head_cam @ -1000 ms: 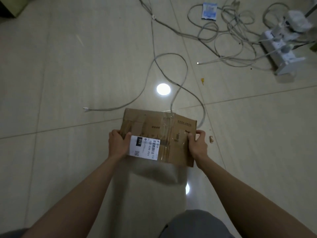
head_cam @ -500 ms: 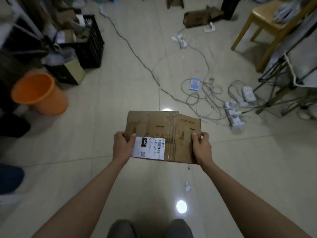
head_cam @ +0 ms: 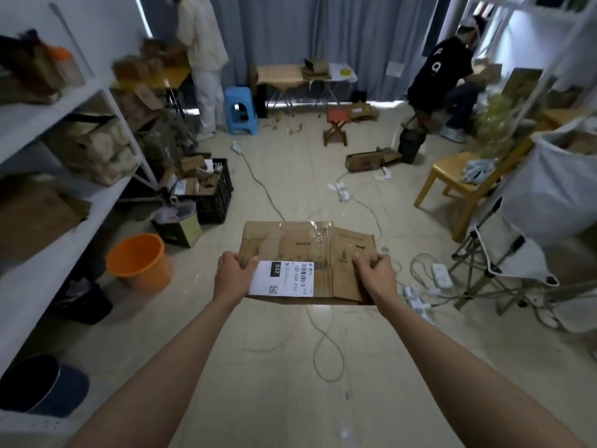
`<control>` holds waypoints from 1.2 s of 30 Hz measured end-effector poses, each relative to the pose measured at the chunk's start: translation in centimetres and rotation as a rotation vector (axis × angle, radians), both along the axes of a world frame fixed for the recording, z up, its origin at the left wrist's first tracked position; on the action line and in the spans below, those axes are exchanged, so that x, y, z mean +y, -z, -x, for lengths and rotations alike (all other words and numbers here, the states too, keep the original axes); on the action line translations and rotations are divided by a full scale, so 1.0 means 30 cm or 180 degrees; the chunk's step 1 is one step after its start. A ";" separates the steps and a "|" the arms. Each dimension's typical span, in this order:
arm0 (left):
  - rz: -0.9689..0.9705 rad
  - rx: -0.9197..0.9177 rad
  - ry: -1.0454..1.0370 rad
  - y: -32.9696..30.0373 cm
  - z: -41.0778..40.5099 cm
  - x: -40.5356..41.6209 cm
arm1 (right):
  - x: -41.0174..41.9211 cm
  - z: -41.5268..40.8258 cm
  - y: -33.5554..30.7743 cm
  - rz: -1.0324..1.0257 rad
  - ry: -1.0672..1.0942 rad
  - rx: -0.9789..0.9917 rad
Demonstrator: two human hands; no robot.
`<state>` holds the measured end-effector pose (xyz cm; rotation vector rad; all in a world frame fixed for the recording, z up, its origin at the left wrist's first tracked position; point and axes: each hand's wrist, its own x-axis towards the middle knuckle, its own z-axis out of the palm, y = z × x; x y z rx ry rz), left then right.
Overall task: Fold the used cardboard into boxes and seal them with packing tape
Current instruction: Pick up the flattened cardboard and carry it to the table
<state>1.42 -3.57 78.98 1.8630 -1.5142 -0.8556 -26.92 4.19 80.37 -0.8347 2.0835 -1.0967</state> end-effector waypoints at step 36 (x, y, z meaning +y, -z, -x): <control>0.0577 0.0182 0.0471 -0.399 0.093 -2.006 | -1.900 0.072 -0.411 0.0510 0.0190 0.0504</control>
